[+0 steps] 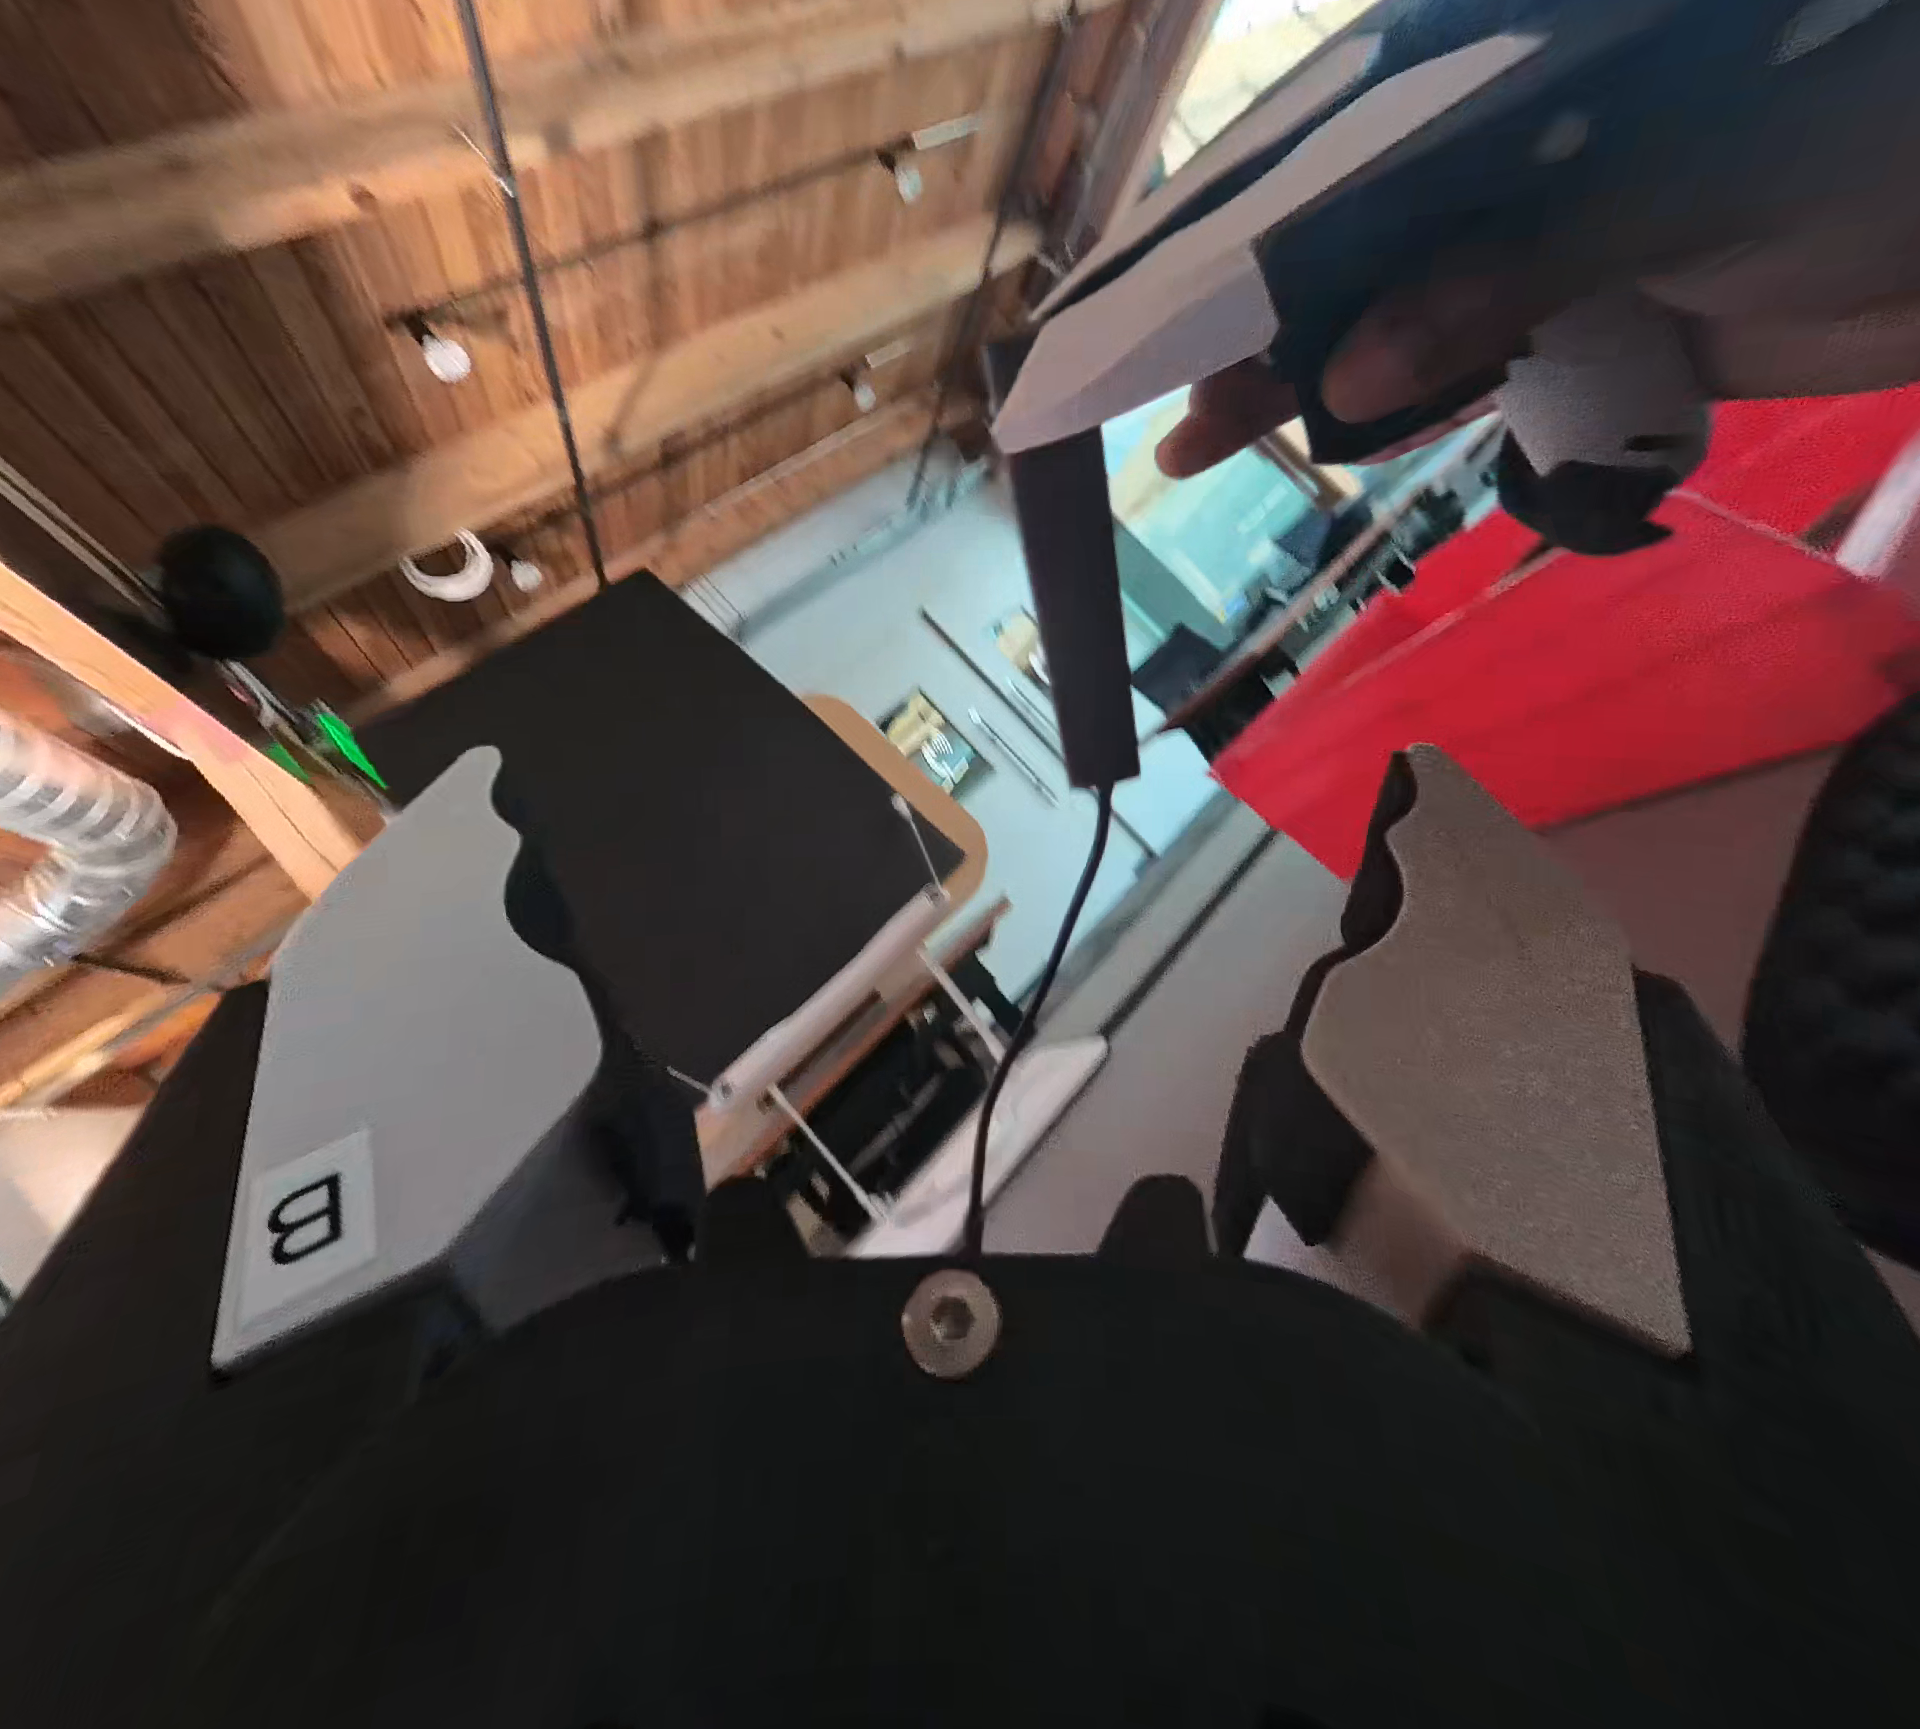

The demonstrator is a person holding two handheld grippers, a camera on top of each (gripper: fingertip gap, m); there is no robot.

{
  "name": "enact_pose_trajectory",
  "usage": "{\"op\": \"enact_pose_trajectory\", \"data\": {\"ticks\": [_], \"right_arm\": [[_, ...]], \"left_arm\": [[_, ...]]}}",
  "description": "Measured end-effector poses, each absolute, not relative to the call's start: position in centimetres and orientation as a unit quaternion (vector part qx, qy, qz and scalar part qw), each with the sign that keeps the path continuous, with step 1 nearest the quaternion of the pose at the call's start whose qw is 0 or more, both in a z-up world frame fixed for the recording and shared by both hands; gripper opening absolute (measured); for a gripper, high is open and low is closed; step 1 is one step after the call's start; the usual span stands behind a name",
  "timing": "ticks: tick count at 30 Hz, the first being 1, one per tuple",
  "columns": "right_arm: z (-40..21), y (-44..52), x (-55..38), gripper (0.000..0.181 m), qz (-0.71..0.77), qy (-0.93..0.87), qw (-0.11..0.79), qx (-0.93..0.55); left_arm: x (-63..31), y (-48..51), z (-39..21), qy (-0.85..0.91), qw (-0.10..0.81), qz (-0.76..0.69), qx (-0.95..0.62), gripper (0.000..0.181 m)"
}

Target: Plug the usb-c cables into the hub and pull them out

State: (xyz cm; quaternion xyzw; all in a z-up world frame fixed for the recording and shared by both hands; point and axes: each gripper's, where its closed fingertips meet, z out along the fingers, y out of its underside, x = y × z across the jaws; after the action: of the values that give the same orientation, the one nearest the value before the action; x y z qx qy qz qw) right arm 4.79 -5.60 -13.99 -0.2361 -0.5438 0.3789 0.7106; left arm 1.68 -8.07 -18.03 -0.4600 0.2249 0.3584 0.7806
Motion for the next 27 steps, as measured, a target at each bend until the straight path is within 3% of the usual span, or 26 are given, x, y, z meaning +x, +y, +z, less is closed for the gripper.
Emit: {"op": "enact_pose_trajectory", "data": {"ticks": [6,14,22,27], "right_arm": [[-6.7,3.1,9.2,0.008,0.273,-0.486,0.787,-0.265],[-3.7,14.3,12.9,0.009,0.241,-0.436,0.764,-0.410],[-8.6,22.9,11.9,0.009,0.160,-0.484,0.674,-0.535],[-15.7,26.3,9.0,0.009,0.065,-0.590,0.560,-0.578]], "left_arm": [[1.3,-10.0,-16.1,0.183,0.840,0.308,-0.407,0.145],[0.0,-9.9,-16.1,0.149,0.848,0.283,-0.424,0.145],[0.1,-9.5,-16.4,0.152,0.841,0.283,-0.436,0.145],[-0.3,-8.7,-17.0,0.135,0.844,0.222,-0.470,0.143]]}}
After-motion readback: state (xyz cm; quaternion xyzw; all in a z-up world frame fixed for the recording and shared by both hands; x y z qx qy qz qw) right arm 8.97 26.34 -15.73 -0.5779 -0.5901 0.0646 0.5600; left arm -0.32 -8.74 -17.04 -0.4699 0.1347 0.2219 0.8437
